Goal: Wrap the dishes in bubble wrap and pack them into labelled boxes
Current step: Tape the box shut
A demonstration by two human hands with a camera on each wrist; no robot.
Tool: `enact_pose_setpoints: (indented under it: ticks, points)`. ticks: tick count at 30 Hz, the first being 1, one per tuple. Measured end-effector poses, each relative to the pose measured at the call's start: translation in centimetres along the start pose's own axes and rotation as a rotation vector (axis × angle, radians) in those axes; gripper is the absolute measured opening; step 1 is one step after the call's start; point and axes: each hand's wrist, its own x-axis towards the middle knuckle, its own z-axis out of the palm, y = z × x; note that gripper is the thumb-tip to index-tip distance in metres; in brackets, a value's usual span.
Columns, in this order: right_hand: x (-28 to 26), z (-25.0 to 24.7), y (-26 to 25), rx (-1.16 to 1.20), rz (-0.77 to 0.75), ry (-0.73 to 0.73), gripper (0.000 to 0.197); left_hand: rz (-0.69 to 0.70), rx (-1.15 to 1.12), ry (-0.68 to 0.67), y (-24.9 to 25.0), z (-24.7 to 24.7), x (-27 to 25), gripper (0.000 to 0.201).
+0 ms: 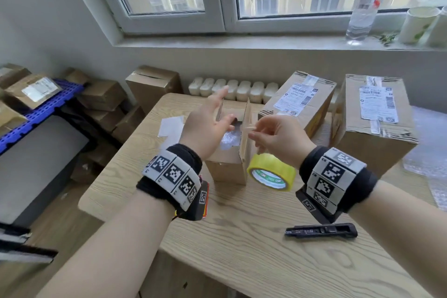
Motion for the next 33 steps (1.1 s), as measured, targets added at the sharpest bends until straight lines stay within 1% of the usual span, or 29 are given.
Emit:
enact_pose_setpoints:
  ticks: [1,2,3,4,5,6,8,10,13,14,16,21,24,26,27,28,30,32,33]
  points:
    - [-0.1,0.3,0.3,-0.056,0.008,0.005,0.02,-0.084,0.046,0.04,-1.2,-0.3,0.3,0.052]
    - [-0.2,0.5,0.6,-0.093,0.024,0.004,0.021,-0.191,0.103,0.052,-2.7,-0.5,0.6,0.05]
    - [-0.4,0.8,1.0,-0.104,0.044,-0.005,0.022,-0.292,0.181,0.019,-4.2,-0.6,0.8,0.05]
    - [-0.5,1.0,1.4,-0.099,0.07,-0.017,0.023,-0.377,0.263,-0.072,-5.7,-0.5,0.8,0.053]
    - [-0.5,1.4,1.8,-0.09,0.096,-0.034,0.026,-0.424,0.325,-0.189,-7.1,-0.2,0.6,0.056]
    - [-0.5,1.8,2.1,-0.089,0.121,-0.056,0.027,-0.432,0.36,-0.296,-8.3,0.3,0.4,0.057]
    - [-0.5,3.0,2.8,-0.09,0.173,-0.113,0.029,-0.391,0.365,-0.441,-9.9,1.6,-0.5,0.059]
    - [-0.5,4.2,3.3,-0.103,0.223,-0.173,0.026,-0.351,0.398,-0.517,-10.8,2.7,-1.3,0.063]
    - [-0.4,5.2,3.5,-0.152,0.243,-0.228,0.014,-0.263,0.582,-0.549,-11.2,3.8,-2.4,0.066]
    - [-0.4,5.5,3.4,-0.184,0.253,-0.239,0.012,-0.223,0.635,-0.548,-11.0,4.0,-2.8,0.065]
    - [-0.5,5.9,3.1,-0.222,0.276,-0.243,0.016,-0.143,0.687,-0.547,-10.7,4.3,-3.6,0.063]
    - [-0.8,5.8,3.3,-0.21,0.346,-0.208,0.015,0.02,0.627,-0.591,-10.1,4.6,-5.2,0.057]
    - [-1.2,5.2,3.4,-0.237,0.37,-0.198,0.015,0.105,0.586,-0.658,-10.1,4.9,-6.0,0.06]
    - [-1.5,4.9,3.3,-0.276,0.368,-0.184,0.017,0.167,0.493,-0.715,-10.3,5.1,-6.0,0.061]
    - [-1.6,4.8,3.3,-0.301,0.369,-0.181,0.018,0.196,0.426,-0.715,-10.5,5.0,-5.8,0.058]
    - [-1.6,4.7,3.4,-0.325,0.375,-0.183,0.018,0.222,0.361,-0.674,-10.7,4.9,-5.4,0.053]
    - [-1.8,4.6,3.7,-0.349,0.393,-0.196,0.016,0.21,0.287,-0.483,-11.2,4.5,-3.8,0.045]
    - [-1.9,4.7,3.9,-0.358,0.408,-0.209,0.02,0.101,0.331,-0.286,-11.9,3.9,-1.4,0.041]
    - [-1.9,4.8,4.1,-0.361,0.415,-0.212,0.025,0.025,0.372,-0.229,-12.1,3.5,-0.1,0.045]
